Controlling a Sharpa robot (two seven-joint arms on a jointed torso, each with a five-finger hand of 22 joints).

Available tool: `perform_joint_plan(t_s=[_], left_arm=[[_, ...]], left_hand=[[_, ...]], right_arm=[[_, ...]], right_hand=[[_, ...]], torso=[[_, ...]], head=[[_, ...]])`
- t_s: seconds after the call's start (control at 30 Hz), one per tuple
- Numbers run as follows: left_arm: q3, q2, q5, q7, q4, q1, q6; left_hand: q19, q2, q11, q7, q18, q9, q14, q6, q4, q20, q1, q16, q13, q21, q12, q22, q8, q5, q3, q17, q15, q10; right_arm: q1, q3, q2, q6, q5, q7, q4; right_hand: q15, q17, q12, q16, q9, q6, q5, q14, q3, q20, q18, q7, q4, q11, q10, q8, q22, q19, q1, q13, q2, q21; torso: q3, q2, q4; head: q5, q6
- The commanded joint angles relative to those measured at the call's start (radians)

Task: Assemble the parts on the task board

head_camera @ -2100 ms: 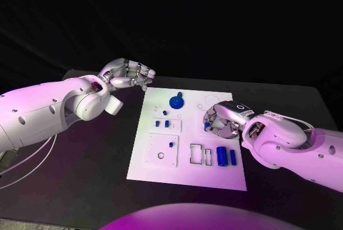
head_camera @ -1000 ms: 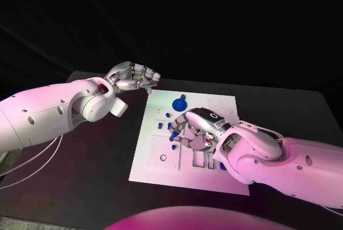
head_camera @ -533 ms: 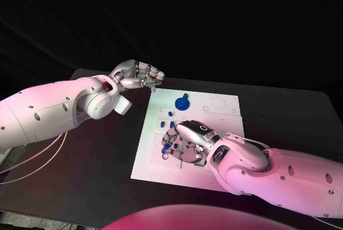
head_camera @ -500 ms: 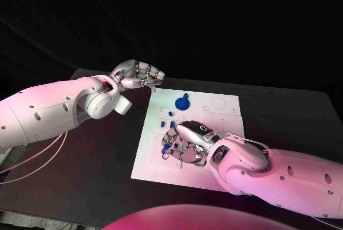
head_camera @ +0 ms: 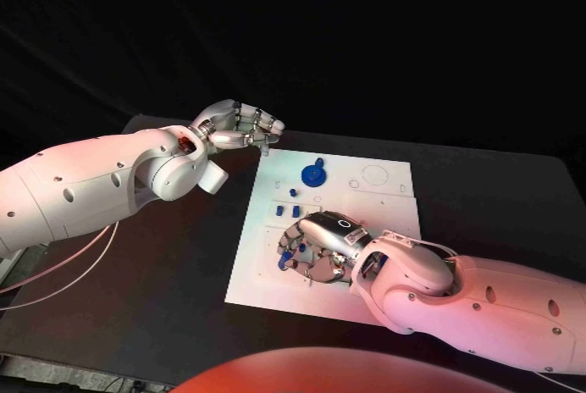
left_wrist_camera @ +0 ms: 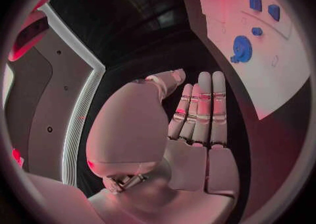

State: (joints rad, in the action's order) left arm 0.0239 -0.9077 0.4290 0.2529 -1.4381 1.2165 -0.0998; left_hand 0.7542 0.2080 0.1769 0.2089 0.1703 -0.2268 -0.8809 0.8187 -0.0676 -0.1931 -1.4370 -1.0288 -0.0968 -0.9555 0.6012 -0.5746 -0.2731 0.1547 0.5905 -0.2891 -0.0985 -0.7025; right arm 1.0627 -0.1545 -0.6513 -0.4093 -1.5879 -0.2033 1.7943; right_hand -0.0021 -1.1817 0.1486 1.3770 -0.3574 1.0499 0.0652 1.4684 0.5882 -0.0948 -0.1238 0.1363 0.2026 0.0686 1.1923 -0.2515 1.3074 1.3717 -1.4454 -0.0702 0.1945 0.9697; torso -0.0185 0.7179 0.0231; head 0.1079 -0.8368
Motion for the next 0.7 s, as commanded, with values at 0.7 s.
perform_joint_plan(t_s=[0.7], left_arm=[[0.000, 0.002, -0.007, 0.004, -0.001, 0.000, 0.016]], left_hand=[[0.004, -0.008, 0.001, 0.025, 0.014, 0.001, 0.006, -0.008, -0.002, -0.003, 0.002, -0.004, 0.001, 0.003, 0.007, 0.002, -0.004, 0.004, -0.001, -0.001, -0.004, 0.009]], right_arm=[[-0.014, -0.002, 0.019, 0.076, -0.077, -0.079, -0.023]], right_hand=[[-0.004, 0.004, -0.005, 0.001, -0.019, 0.004, 0.002, 0.024, 0.004, 0.000, 0.014, -0.001, -0.008, 0.005, 0.005, -0.006, 0.034, 0.004, 0.003, 0.001, -0.011, -0.006]], torso=[[-0.0007, -0.002, -0.0002]], head=[[0.003, -0.001]])
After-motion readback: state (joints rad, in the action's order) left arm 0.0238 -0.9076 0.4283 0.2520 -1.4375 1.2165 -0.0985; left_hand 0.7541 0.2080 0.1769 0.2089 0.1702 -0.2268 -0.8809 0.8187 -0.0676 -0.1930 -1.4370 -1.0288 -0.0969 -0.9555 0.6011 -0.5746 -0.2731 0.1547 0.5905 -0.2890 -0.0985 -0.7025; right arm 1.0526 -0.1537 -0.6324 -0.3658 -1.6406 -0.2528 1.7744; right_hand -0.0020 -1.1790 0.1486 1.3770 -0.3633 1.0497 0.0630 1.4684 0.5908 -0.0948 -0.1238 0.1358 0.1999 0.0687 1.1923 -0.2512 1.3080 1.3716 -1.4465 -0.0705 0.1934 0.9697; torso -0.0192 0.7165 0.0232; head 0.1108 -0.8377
